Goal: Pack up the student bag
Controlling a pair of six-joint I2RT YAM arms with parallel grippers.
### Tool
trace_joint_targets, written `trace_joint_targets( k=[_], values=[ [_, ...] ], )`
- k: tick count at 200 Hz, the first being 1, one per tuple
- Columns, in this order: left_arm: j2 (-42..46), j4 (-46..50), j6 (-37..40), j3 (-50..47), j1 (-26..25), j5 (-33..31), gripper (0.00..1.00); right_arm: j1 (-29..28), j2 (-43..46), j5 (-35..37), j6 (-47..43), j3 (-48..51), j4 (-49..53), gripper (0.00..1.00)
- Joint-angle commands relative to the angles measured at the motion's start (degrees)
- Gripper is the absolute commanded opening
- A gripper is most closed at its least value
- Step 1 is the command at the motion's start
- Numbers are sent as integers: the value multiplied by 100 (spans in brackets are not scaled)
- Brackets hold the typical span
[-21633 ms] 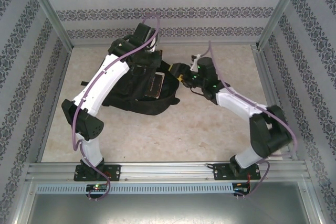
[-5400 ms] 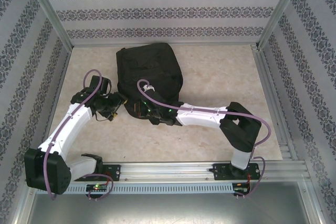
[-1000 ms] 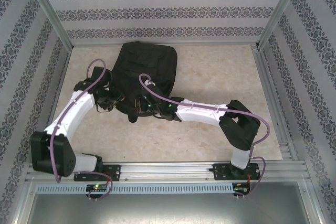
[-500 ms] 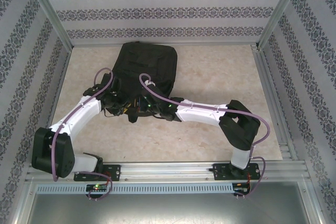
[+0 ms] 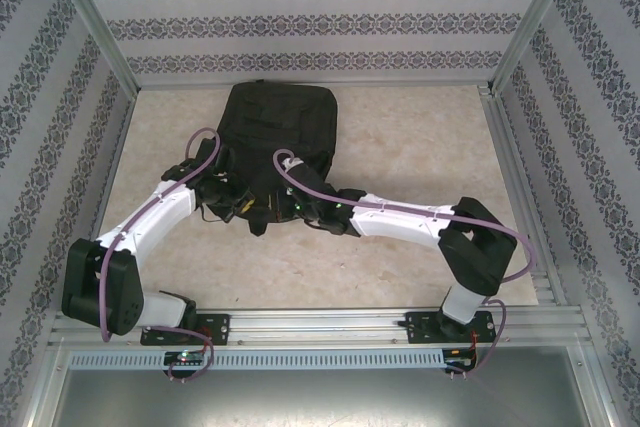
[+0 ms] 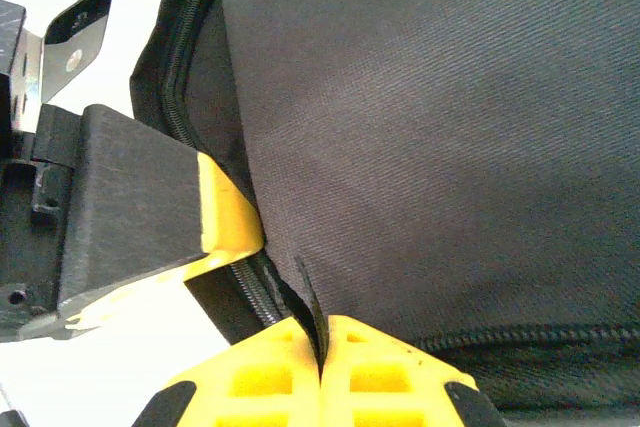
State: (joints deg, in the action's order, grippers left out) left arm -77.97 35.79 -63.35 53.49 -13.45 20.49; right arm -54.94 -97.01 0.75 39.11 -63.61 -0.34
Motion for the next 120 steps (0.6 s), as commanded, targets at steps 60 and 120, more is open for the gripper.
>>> trace_joint_targets(
  k=[60, 120],
  values=[
    [69, 294, 336, 47, 137, -723, 0, 584, 490, -52, -556, 200, 659, 0],
    [167, 268, 326, 30, 80, -726, 0, 360, 77, -498, -579, -934, 1443, 0]
  ],
)
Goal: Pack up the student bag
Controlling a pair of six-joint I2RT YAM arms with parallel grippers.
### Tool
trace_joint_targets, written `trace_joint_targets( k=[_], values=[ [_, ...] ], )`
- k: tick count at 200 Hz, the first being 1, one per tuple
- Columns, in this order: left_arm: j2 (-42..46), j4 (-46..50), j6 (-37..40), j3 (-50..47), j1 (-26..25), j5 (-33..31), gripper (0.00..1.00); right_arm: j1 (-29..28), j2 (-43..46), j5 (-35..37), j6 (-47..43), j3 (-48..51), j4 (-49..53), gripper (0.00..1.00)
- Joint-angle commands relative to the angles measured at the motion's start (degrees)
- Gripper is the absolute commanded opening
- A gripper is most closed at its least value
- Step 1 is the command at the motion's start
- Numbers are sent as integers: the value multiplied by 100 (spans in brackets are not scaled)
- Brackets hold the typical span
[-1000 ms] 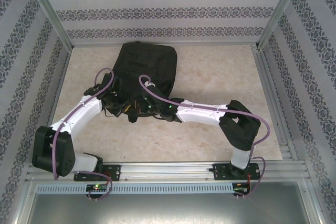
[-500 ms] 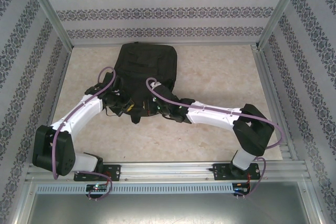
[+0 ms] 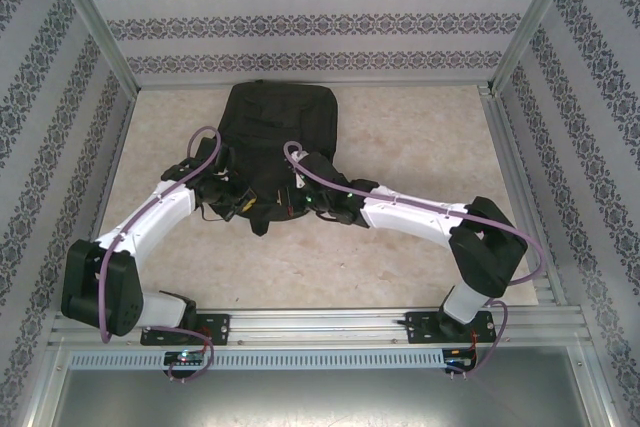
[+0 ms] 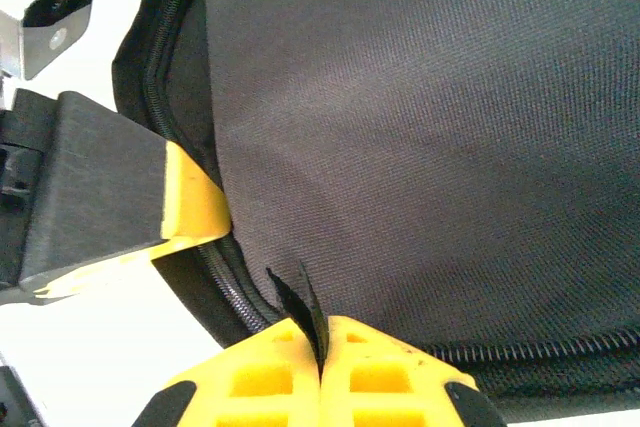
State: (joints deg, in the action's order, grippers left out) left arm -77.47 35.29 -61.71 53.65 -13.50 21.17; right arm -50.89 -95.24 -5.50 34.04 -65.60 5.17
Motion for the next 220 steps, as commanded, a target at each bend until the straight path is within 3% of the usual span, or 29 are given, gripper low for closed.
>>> trace_joint_targets(
  k=[1, 38, 77, 220],
  values=[
    [113, 311, 161, 14, 80, -796, 0, -52, -117, 123, -64, -765, 921, 0],
    [170, 336, 171, 14, 63, -823, 0, -184, -776, -118, 219, -1706, 1720, 0],
    [212, 364, 208, 14, 45, -872, 0, -184, -1670, 36, 336, -2906, 3358, 0],
    [202, 400, 305, 14, 57, -940, 0, 538, -998, 366, -221, -2201, 3406, 0]
  ],
)
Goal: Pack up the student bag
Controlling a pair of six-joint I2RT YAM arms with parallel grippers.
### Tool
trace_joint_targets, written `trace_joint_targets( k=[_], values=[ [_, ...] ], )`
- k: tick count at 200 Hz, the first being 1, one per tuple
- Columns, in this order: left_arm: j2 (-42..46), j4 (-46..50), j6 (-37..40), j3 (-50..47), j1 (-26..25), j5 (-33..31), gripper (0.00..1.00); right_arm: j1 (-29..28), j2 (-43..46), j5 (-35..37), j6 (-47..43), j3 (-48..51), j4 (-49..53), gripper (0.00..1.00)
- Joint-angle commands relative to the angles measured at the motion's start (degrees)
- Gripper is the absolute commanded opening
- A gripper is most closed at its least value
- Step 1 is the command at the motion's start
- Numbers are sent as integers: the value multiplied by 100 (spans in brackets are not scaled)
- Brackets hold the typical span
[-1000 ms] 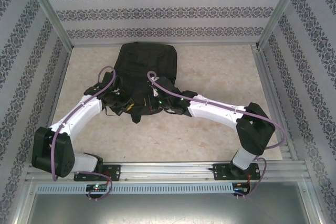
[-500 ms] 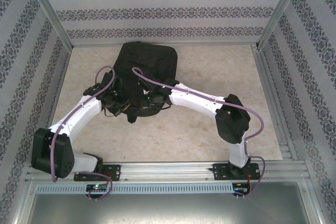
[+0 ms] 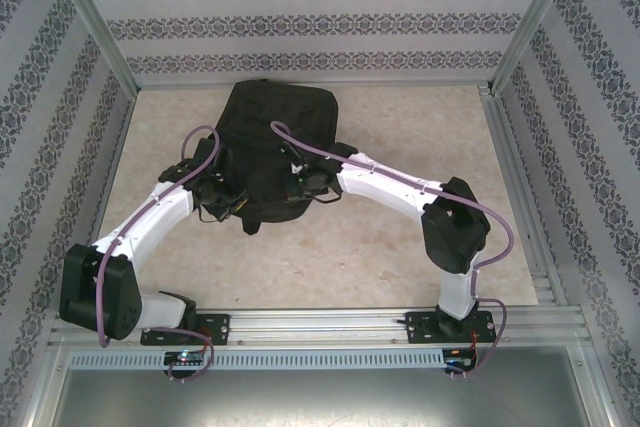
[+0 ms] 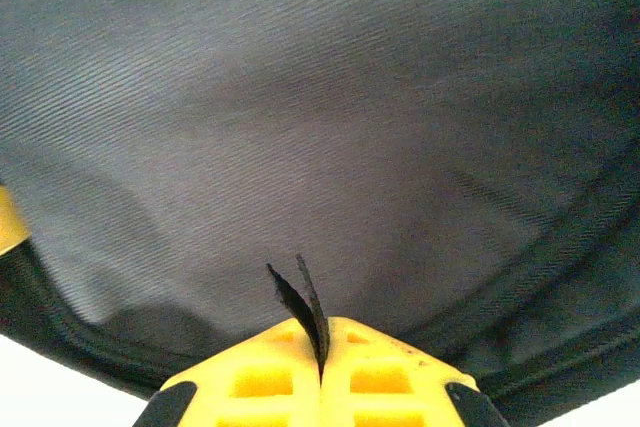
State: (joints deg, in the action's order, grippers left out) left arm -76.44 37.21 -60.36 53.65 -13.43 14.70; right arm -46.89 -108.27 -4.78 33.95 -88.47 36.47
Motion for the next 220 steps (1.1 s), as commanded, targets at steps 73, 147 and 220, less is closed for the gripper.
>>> trace_joint_targets(
  k=[73, 147, 220],
  values=[
    [-273, 1315, 1910, 1243, 603, -1135, 6, -407, 526, -120, 743, 205, -868, 0],
    [242, 952, 472, 593, 658, 410, 59, -636, -94, 24, 1859, -69, -1806, 0],
    [64, 583, -944, 248, -120, 322, 64, -663, 45, 180, 1752, 165, -1819, 0]
  ],
)
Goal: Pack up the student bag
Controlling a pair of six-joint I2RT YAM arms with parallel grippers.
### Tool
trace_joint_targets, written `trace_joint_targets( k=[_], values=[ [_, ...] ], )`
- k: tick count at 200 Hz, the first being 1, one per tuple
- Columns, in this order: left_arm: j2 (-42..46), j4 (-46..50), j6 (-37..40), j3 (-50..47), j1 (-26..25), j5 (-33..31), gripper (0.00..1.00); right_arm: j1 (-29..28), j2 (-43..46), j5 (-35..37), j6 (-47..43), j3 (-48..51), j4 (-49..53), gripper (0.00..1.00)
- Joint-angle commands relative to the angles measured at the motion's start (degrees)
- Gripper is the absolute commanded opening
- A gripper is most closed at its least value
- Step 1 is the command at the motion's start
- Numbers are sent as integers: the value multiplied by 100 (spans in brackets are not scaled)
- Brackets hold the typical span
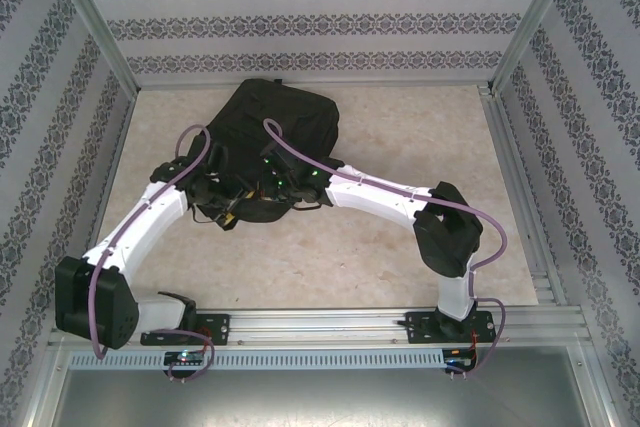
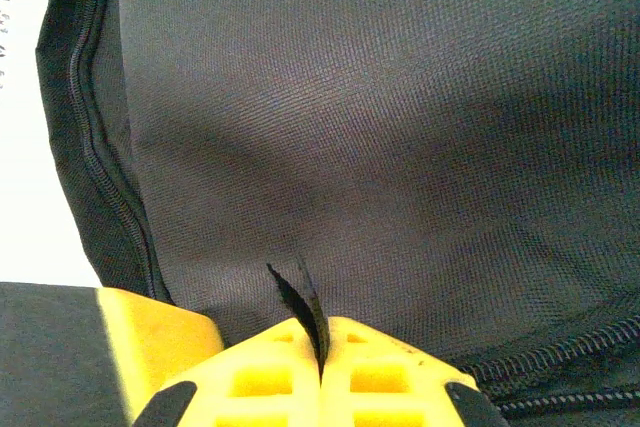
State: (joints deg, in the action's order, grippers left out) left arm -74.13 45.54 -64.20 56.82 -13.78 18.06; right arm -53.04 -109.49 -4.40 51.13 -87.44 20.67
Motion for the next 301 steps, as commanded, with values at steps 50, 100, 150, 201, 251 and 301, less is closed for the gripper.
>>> trace_joint_targets(
  k=[50, 100, 150, 201, 251, 301],
  values=[
    [-390, -459, -558, -124, -100, -303, 35, 28, -52, -147, -470, -437, 765, 0],
    [-377, -686, -485, -325, -100, -255, 2, 83, -884, -235, -1679, -1691, 2501, 0],
    [-336, -541, -257, -243, -98, -336, 0, 91, -818, 757, -2314, -1722, 2842, 0],
    [-288, -511, -183, -285, -92, -379, 0, 410, -390, 1094, -2449, -1243, 2705, 0],
    [-243, -511, -152, -327, -91, -392, 0, 887, -151, 1250, -2616, -946, 2512, 0],
    [-156, -646, -126, -345, -237, -369, 0, 1548, 2, 1108, -2585, -816, 2048, 0]
  ],
)
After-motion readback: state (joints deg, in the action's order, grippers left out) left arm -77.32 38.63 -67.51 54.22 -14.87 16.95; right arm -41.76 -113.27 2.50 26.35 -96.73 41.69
